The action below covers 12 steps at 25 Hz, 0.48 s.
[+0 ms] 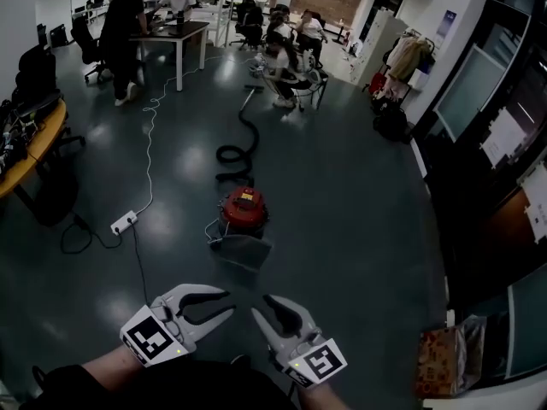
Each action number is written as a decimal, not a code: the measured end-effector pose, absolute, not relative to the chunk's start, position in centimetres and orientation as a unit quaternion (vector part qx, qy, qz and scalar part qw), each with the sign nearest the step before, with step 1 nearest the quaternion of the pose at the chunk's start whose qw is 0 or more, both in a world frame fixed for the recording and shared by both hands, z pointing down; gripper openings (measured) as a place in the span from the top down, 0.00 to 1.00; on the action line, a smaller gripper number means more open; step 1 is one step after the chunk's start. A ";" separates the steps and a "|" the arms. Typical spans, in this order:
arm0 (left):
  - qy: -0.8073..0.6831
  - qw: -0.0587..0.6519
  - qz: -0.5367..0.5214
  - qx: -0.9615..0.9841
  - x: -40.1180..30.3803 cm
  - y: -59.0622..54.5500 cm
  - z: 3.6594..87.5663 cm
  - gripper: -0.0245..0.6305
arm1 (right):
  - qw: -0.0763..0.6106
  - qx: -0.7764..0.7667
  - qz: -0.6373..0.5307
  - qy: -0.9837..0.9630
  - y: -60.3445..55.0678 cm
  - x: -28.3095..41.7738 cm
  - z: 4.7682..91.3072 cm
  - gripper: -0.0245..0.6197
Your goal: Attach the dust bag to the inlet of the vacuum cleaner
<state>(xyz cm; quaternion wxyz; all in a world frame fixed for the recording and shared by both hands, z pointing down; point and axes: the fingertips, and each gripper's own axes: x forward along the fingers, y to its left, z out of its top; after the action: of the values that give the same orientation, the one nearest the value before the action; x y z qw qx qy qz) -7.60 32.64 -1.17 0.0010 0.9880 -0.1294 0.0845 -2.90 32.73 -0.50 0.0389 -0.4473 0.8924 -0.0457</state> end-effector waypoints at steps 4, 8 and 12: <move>-0.109 -0.004 0.066 0.992 -8.7 34.3 -2.1 0.88 | 0.041 -0.442 -0.050 0.895 34.2 -5.6 -1.6 0.80; -0.111 -0.003 0.044 0.993 -10.7 34.4 -2.2 0.96 | 0.043 -0.441 -0.043 0.896 34.6 -7.5 -2.2 0.88; -0.110 0.014 0.033 0.993 -11.7 34.5 -1.9 0.96 | 0.042 -0.429 -0.040 0.901 35.4 -9.3 -2.5 0.96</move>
<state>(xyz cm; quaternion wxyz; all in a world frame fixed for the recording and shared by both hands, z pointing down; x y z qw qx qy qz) -11.72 34.52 -1.90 0.0143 0.9933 -0.1095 0.0328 -9.26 35.41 -2.47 0.0423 -0.4289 0.9014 -0.0403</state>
